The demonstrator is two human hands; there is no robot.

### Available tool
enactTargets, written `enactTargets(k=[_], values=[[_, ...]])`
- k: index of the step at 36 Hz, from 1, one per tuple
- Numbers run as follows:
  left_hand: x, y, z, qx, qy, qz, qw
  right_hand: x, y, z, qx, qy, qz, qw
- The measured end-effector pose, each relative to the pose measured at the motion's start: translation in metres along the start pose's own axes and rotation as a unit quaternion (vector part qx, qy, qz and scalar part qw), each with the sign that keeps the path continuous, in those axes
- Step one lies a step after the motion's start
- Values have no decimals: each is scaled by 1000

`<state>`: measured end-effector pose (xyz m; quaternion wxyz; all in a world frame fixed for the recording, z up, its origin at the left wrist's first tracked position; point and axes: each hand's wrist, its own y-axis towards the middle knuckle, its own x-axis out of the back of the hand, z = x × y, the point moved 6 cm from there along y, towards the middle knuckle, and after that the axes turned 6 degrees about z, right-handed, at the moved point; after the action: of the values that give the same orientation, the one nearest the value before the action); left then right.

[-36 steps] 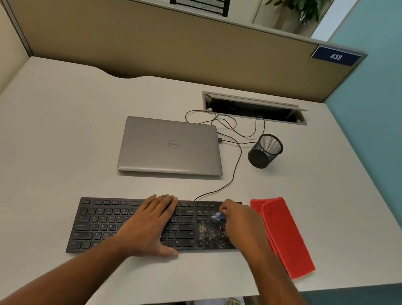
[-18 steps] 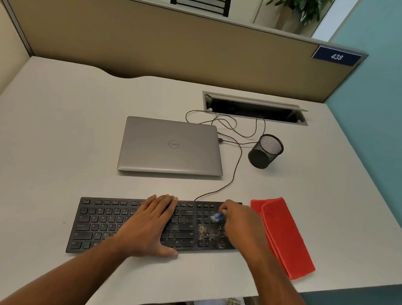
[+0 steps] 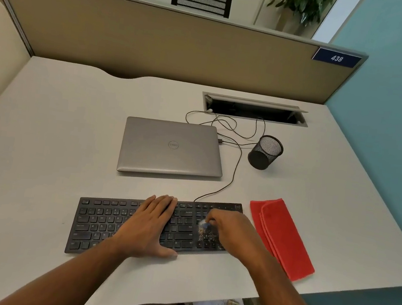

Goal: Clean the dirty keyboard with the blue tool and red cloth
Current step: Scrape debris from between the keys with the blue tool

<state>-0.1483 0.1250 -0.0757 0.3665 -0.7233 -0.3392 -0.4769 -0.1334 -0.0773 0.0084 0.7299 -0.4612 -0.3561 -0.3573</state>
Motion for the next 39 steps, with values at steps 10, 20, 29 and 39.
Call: enactTargets(k=[10,20,29,39], values=[[0,0,0,-3,-1,-8,1000,5,3,-17,-27,65,-58,996],[-1,0,0,3,-4,10,1000,22,-4,-26,-46,109,-97,988],[1,-1,-1,3,-4,8,1000,2,-11,-24,-28,-21,-28,999],[0,-1,-1,-4,-10,-11,1000,-8,-6,23,34,-19,-39,999]])
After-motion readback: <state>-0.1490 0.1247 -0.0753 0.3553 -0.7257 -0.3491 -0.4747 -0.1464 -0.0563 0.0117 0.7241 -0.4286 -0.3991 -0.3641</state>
